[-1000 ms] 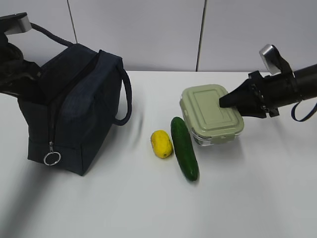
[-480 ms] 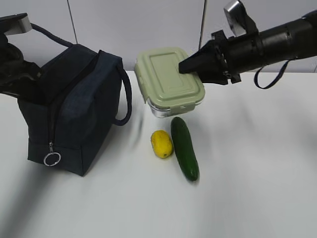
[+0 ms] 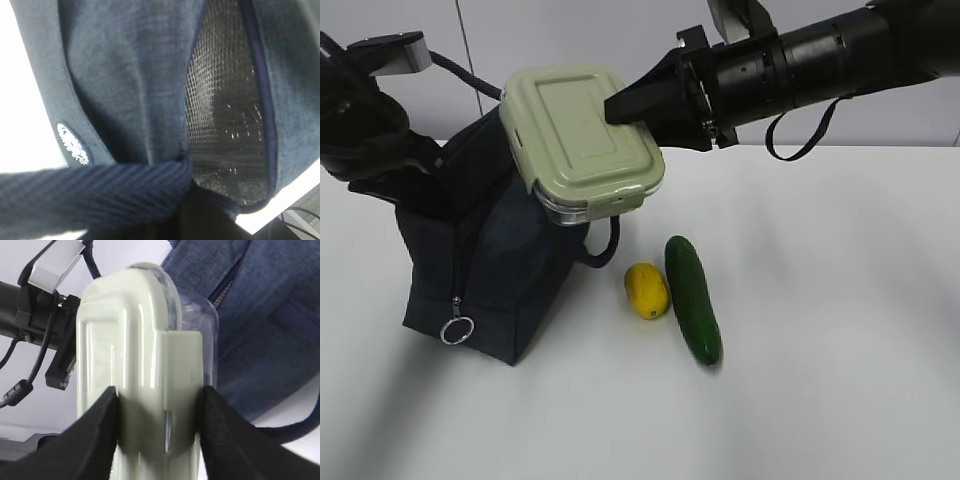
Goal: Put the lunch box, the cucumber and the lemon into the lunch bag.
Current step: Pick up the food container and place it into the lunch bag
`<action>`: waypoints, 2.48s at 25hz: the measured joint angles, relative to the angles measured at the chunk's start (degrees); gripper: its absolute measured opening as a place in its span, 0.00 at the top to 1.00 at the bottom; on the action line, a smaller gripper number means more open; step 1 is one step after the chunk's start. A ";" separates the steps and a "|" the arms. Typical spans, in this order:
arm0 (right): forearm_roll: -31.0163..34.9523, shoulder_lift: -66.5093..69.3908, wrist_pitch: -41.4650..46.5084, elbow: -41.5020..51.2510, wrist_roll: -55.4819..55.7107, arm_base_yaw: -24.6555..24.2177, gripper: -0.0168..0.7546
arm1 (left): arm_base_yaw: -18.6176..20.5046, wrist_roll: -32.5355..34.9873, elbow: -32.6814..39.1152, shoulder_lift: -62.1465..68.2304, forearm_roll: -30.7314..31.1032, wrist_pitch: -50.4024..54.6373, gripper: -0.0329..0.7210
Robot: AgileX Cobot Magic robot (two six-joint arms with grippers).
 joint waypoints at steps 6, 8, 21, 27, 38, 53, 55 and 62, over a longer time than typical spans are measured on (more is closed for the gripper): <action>0.00 0.21 0.14 0.00 0.00 0.50 0.52 | -0.89 0.00 0.00 -3.84 -0.34 -0.12 0.96; -0.13 0.82 0.14 0.00 0.00 0.63 0.52 | -0.89 0.00 0.00 -5.25 -0.76 -0.12 0.96; -4.51 4.66 0.34 0.00 1.16 2.52 0.52 | -0.89 0.11 0.00 -6.00 -4.30 1.33 0.96; -3.60 7.70 0.03 0.00 1.34 2.52 0.52 | -0.95 1.13 0.00 -6.00 -6.58 2.57 0.96; 1.22 7.67 -4.56 0.00 0.20 5.31 0.52 | -0.95 2.84 0.00 -4.28 -10.82 4.62 0.97; 11.82 13.78 -13.60 -0.14 -7.52 12.10 0.52 | -1.03 3.62 0.00 -1.38 -11.15 4.51 0.97; 14.18 14.58 -14.58 -0.14 -9.55 13.38 0.52 | -1.03 3.88 0.00 -0.52 -11.15 4.51 0.97; 21.70 17.43 -16.82 -0.53 -16.34 15.73 0.52 | -1.03 4.14 0.00 1.11 -11.15 4.43 0.97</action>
